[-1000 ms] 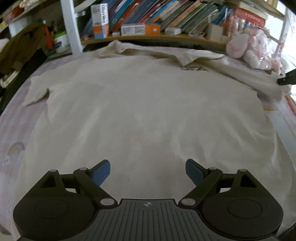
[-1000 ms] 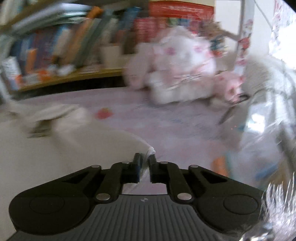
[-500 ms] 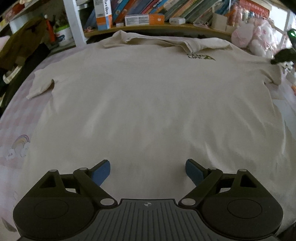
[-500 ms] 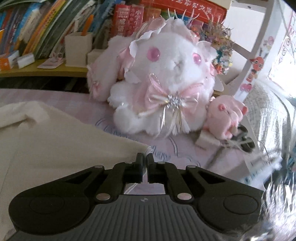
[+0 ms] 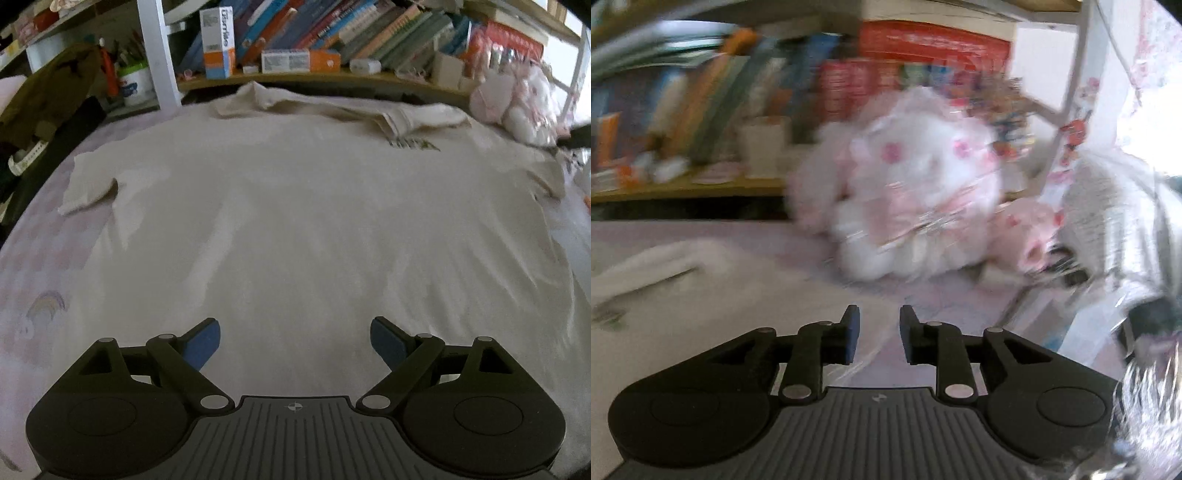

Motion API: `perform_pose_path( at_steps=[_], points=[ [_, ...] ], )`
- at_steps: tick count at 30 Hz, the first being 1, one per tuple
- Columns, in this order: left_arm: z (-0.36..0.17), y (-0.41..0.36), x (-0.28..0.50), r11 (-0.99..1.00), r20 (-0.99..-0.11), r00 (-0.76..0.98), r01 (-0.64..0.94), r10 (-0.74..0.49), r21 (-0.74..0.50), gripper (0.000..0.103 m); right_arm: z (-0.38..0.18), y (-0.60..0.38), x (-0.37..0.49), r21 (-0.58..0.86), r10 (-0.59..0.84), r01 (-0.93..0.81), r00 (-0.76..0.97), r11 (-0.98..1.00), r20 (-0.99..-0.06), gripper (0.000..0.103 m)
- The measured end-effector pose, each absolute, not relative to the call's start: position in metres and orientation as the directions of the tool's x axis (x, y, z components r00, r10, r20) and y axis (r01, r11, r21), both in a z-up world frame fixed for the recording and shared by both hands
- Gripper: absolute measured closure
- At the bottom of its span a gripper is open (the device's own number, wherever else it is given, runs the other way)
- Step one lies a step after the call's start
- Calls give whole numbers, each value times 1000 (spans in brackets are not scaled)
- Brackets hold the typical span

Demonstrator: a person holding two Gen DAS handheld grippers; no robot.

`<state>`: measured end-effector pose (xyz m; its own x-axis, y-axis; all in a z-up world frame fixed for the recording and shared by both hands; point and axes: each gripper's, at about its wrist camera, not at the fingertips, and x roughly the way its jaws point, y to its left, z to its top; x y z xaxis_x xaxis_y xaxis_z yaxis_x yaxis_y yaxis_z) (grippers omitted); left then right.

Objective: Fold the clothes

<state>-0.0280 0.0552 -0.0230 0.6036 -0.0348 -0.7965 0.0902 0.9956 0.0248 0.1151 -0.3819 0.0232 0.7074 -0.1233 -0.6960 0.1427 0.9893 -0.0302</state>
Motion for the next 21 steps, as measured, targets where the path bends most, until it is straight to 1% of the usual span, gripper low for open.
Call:
perform_pose_path(
  at_steps=[1, 4, 6, 8, 10, 11, 12, 13, 14, 15, 17, 18, 19, 21],
  points=[
    [-22, 58, -24, 996, -791, 611, 89, -37, 23, 13, 21, -375, 108, -12, -97, 127, 692, 992, -715, 73],
    [-17, 66, -14, 997, -769, 638, 78, -36, 18, 13, 11, -362, 89, 61, -36, 124, 655, 990, -754, 61],
    [-15, 72, -10, 997, -764, 644, 71, -46, 0, 13, 3, -357, 84, 78, -24, 127, 653, 989, -757, 45],
    [-15, 75, -9, 997, -768, 638, 74, -57, -13, 13, -6, -355, 85, 77, -30, 132, 661, 988, -750, 41],
    [-14, 76, -11, 996, -769, 636, 86, -60, -7, 13, -13, -358, 91, 63, -49, 146, 658, 987, -752, 42],
    [-14, 76, -13, 996, -770, 635, 94, -62, -2, 13, -17, -360, 94, 60, -54, 151, 653, 987, -755, 53],
    [-14, 76, -15, 995, -771, 633, 100, -64, 0, 13, -19, -362, 95, 77, -37, 151, 639, 986, -768, 82],
    [-15, 76, -17, 994, -773, 631, 105, -66, 1, 13, -19, -365, 96, 120, 5, 146, 617, 982, -787, 89],
    [-15, 77, -19, 994, -774, 629, 109, -68, 2, 13, -18, -368, 96, 171, 48, 150, 599, 974, -800, 92],
    [-15, 78, -21, 994, -776, 627, 113, -69, 3, 13, -12, -373, 94, 245, 94, 176, 599, 953, -795, 94],
    [-17, 80, -22, 995, -779, 624, 103, -65, -1, 13, -2, -389, 88, 406, 162, 268, 625, 874, -763, 94],
    [-17, 81, -23, 995, -780, 622, 96, -67, -9, 13, -1, -394, 89, 420, 150, 317, 618, 850, -771, 93],
    [-18, 83, -24, 996, -782, 620, 89, -70, -18, 13, -3, -395, 92, 376, 110, 343, 595, 861, -796, 92],
    [-18, 84, -24, 996, -783, 618, 85, -76, -30, 13, -7, -395, 97, 279, 26, 381, 549, 881, -835, 73]
  ],
)
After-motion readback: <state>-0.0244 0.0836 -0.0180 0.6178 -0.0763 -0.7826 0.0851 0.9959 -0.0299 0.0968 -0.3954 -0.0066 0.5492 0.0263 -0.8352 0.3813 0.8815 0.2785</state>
